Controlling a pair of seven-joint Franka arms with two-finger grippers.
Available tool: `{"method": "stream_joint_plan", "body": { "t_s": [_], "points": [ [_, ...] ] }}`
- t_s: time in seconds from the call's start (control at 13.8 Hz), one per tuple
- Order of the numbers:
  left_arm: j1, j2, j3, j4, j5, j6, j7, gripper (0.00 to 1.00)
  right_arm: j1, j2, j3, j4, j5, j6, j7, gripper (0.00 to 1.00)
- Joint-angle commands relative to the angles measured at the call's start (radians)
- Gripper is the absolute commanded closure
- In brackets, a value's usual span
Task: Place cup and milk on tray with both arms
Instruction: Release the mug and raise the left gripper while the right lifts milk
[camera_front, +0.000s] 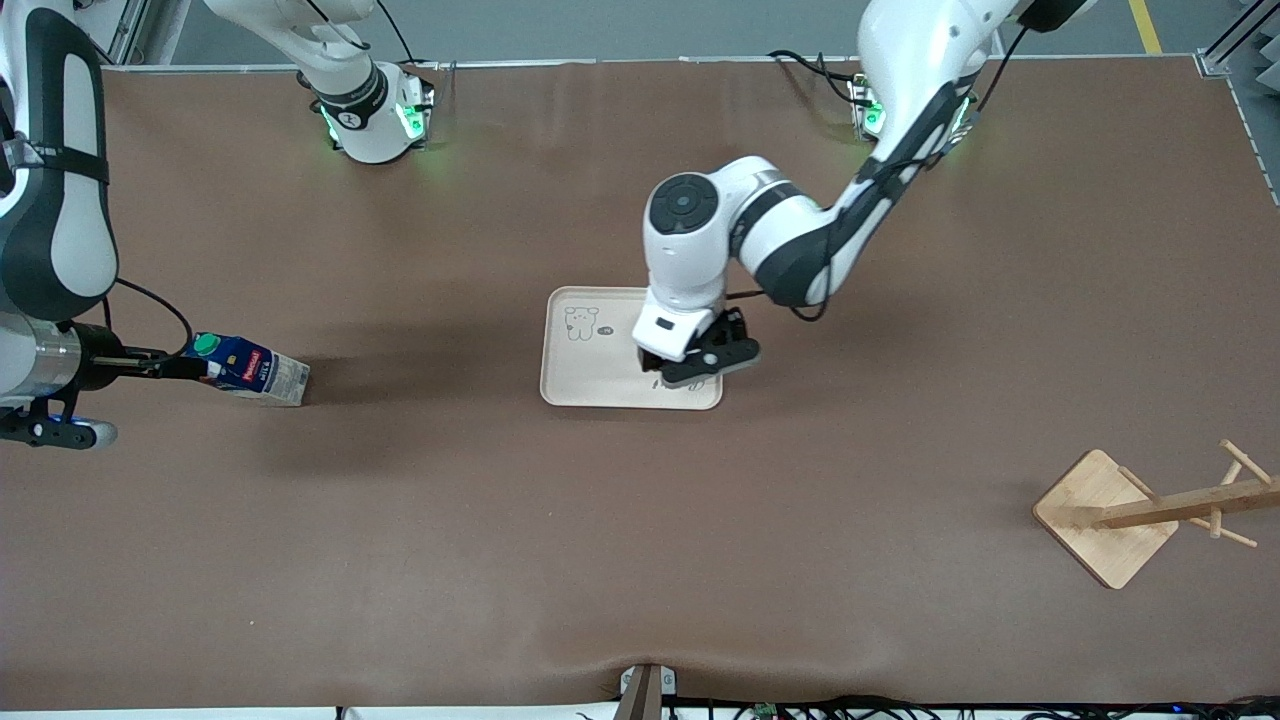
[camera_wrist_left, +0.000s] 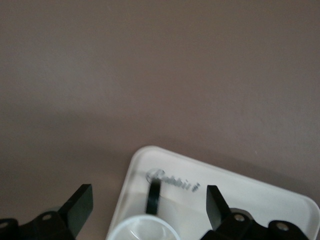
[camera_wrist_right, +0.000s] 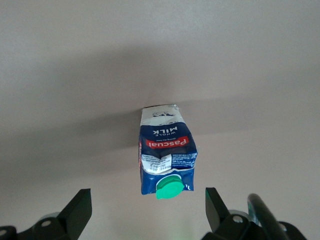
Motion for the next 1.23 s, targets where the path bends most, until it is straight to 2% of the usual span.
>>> {"method": "stream_joint_plan", "body": {
  "t_s": [0.0, 0.15, 0.29, 0.58, 0.87, 1.16],
  "points": [
    [0.096, -0.086, -0.011, -0.021, 0.004, -0.046, 0.125, 0.0, -0.03, 0.023, 0.008, 0.021, -0.004, -0.007, -0.005, 0.0],
    [0.15, -0.131, -0.013, -0.021, -0.001, -0.078, 0.19, 0.0, -0.048, 0.03, 0.01, -0.001, 0.0, 0.027, -0.008, 0.0],
    [0.205, -0.171, -0.015, -0.013, -0.023, -0.115, 0.231, 0.0, -0.048, 0.013, 0.01, -0.089, 0.011, 0.11, -0.005, 0.0],
    [0.296, -0.209, -0.015, 0.022, -0.029, -0.155, 0.349, 0.0, -0.06, -0.004, 0.01, -0.193, 0.04, 0.229, 0.0, 0.0],
    [0.359, -0.246, -0.016, 0.039, -0.029, -0.21, 0.429, 0.0, -0.057, -0.033, 0.01, -0.259, 0.045, 0.237, 0.0, 0.0],
    [0.374, -0.254, -0.007, 0.137, -0.142, -0.418, 0.44, 0.0, -0.057, -0.046, 0.01, -0.285, 0.045, 0.24, 0.0, 0.0]
  ]
}}
